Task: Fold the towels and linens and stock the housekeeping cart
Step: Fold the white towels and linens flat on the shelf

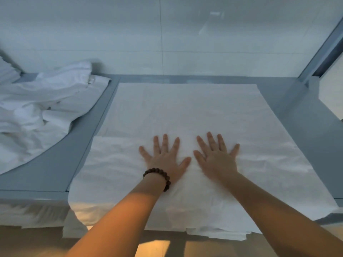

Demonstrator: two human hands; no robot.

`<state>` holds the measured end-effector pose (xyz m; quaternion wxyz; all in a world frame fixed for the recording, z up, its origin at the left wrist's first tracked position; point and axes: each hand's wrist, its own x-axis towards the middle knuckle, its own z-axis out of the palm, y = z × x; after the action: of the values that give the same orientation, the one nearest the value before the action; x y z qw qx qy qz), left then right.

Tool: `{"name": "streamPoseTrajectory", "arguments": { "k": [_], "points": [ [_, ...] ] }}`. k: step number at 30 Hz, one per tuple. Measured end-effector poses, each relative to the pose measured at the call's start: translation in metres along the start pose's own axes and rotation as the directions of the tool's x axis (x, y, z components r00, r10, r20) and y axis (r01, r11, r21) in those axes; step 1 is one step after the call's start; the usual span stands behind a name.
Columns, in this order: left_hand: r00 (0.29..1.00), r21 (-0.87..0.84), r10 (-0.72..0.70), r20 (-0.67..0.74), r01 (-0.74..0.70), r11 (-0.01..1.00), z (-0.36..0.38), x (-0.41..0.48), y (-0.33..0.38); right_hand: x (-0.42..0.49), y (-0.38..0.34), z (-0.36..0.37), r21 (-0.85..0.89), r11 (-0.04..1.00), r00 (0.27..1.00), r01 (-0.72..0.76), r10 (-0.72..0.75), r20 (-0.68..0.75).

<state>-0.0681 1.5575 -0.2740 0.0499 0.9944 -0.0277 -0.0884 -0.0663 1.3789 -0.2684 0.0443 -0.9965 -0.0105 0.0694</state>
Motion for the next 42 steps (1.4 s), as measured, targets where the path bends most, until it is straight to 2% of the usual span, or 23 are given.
{"name": "streamPoseTrajectory", "arguments": {
  "k": [10,14,19,22,25,28,31,33,35,37,40,42],
  "points": [
    [0.999,0.016,0.001,0.047,-0.002,1.000,-0.017,0.065,0.005,0.064,0.009,-0.006,-0.005,1.000,0.999,0.001,-0.001,-0.039],
    [0.999,0.040,-0.029,0.039,0.028,0.999,-0.018,0.091,0.010,0.091,0.015,-0.017,-0.017,1.000,1.000,0.020,-0.020,-0.005],
    [0.998,0.034,-0.037,0.051,0.036,0.999,-0.020,0.098,0.014,0.078,0.004,-0.016,0.091,0.995,0.999,-0.047,0.048,-0.011],
    [0.997,0.041,-0.018,0.079,0.015,0.999,-0.027,0.094,0.004,0.055,-0.004,-0.004,0.040,0.999,0.999,-0.026,0.027,-0.035],
    [0.984,0.012,-0.158,0.084,0.158,0.987,-0.040,0.093,-0.053,0.053,-0.003,-0.004,0.025,0.999,0.998,-0.025,0.026,-0.056],
    [0.935,0.002,-0.339,0.104,0.340,0.940,-0.046,0.083,-0.125,0.053,-0.003,-0.001,-0.003,1.000,0.997,-0.029,0.029,-0.071],
    [0.905,0.027,-0.415,0.096,0.414,0.910,-0.047,0.067,-0.139,0.054,-0.004,0.000,-0.007,0.999,0.996,-0.032,0.031,-0.085],
    [0.936,0.023,-0.346,0.061,0.346,0.938,-0.040,0.054,-0.109,0.053,-0.008,-0.002,-0.004,1.000,0.997,-0.031,0.031,-0.064],
    [0.985,0.015,-0.167,0.035,0.167,0.986,-0.027,0.039,-0.060,0.051,-0.012,-0.004,0.011,0.999,0.998,-0.036,0.036,-0.043],
    [0.999,0.006,-0.022,0.034,0.022,1.000,-0.015,0.024,-0.003,0.051,-0.015,-0.005,0.028,0.999,0.999,-0.019,0.020,-0.042],
    [0.997,0.010,-0.016,0.072,0.015,1.000,-0.002,0.008,0.050,0.052,-0.001,-0.009,0.020,0.997,0.997,0.068,-0.068,-0.022],
    [0.998,0.029,-0.052,0.019,0.052,0.998,0.004,0.002,0.054,0.052,0.035,-0.012,0.003,0.998,0.997,0.066,-0.066,-0.026]
  ]
}}
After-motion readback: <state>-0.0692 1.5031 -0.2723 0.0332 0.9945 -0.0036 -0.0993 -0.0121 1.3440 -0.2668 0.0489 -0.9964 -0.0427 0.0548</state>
